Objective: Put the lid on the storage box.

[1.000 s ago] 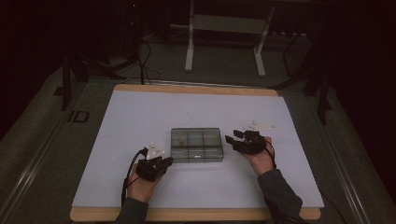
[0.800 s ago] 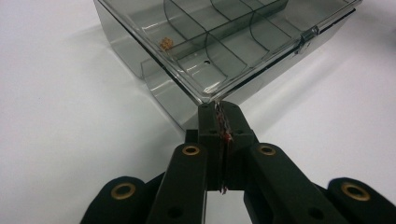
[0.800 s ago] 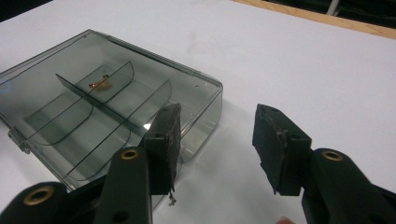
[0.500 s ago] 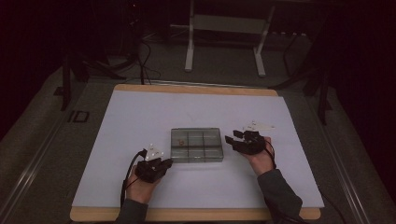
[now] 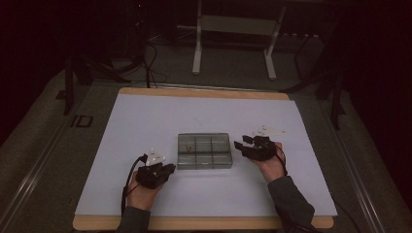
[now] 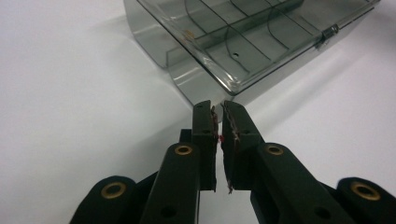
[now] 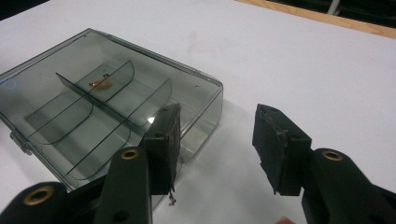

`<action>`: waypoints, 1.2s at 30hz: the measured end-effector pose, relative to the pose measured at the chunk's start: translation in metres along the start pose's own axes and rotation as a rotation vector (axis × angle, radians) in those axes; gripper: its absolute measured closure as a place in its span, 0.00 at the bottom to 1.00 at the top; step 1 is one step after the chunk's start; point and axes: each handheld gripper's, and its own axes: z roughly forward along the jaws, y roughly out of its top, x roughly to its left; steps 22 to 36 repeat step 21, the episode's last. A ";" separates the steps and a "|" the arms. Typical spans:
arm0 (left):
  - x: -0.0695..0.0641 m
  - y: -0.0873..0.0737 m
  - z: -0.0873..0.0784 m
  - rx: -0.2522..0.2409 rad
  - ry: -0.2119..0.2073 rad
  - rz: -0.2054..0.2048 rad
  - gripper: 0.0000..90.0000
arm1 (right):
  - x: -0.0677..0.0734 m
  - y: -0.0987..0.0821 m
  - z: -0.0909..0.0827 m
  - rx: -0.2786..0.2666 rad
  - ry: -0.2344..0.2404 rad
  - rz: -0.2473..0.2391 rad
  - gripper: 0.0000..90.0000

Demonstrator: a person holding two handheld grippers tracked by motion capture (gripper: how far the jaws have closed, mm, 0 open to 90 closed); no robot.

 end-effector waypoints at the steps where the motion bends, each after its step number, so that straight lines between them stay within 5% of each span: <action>1: 0.001 0.000 -0.001 -0.004 0.004 -0.001 0.93 | 0.000 0.000 0.000 0.000 0.000 -0.001 0.57; 16: 0.018 -0.002 0.000 -0.021 0.072 0.007 0.91 | 0.000 0.000 0.000 0.002 -0.001 -0.006 0.57; 17: 0.024 -0.002 0.004 -0.007 0.115 0.030 0.90 | 0.000 0.000 -0.001 0.005 -0.006 -0.012 0.57; 20: 0.031 -0.001 0.009 -0.002 0.147 0.036 0.87 | -0.001 0.000 -0.002 0.009 -0.012 -0.014 0.57; 36: 0.031 -0.001 0.009 -0.002 0.147 0.036 0.83 | -0.001 0.000 -0.003 0.014 -0.014 -0.014 0.56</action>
